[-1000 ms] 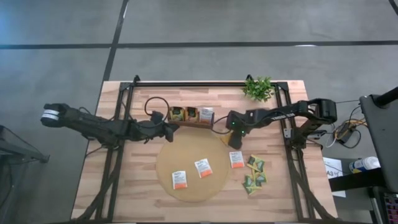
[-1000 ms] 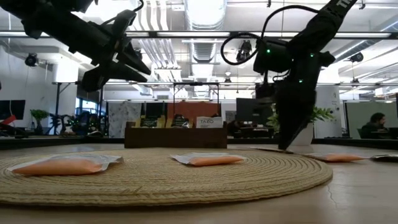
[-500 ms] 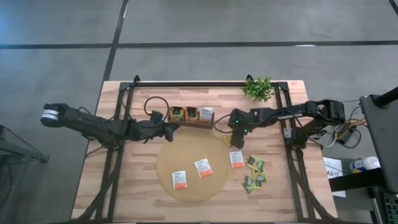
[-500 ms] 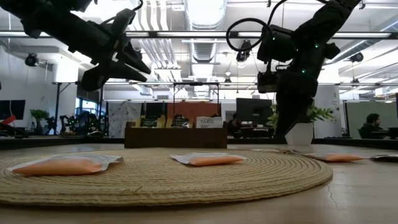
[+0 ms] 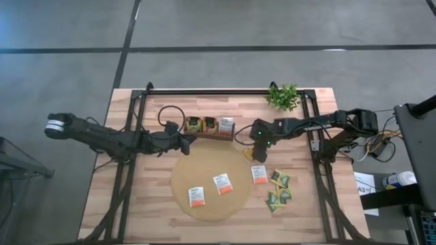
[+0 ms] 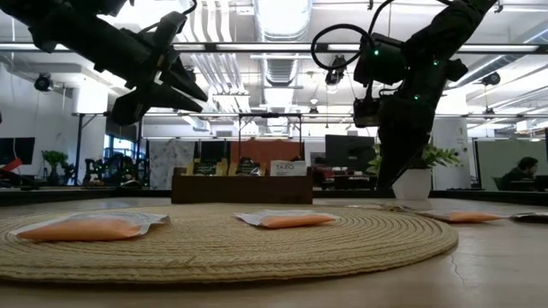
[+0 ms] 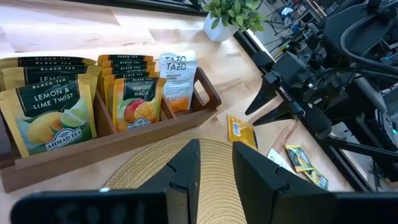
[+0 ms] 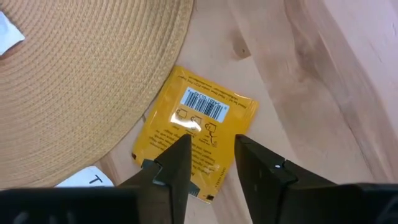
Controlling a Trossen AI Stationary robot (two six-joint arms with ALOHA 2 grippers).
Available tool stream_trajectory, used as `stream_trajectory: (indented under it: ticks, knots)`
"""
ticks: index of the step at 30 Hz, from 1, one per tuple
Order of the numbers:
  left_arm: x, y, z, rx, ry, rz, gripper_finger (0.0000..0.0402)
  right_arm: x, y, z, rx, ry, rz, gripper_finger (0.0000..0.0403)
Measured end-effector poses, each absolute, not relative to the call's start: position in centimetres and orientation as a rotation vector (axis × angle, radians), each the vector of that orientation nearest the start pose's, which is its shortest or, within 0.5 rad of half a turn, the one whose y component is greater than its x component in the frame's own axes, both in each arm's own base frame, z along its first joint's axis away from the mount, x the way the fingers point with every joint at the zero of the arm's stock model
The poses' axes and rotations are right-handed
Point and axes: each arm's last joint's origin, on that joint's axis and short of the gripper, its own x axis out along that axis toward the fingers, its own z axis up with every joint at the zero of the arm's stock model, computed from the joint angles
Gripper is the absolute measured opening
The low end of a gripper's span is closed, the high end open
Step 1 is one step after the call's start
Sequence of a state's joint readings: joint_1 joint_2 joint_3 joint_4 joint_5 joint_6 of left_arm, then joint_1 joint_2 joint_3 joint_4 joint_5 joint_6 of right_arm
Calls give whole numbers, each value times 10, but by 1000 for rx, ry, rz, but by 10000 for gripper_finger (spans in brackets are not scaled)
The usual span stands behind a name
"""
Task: Pick & Place Tea
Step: Put the yellow tea bag into the middle section of the wooden organizer
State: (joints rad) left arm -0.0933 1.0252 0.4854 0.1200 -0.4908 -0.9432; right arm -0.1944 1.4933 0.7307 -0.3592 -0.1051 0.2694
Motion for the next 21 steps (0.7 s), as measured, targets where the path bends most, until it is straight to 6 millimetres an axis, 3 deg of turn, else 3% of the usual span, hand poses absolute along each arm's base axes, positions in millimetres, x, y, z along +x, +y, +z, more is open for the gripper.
stream_trajectory:
  ticks: [21]
  knots:
    - [209, -6, 217, -795, 190, 548, 87, 265, -49, 165, 414, 1036, -233, 115]
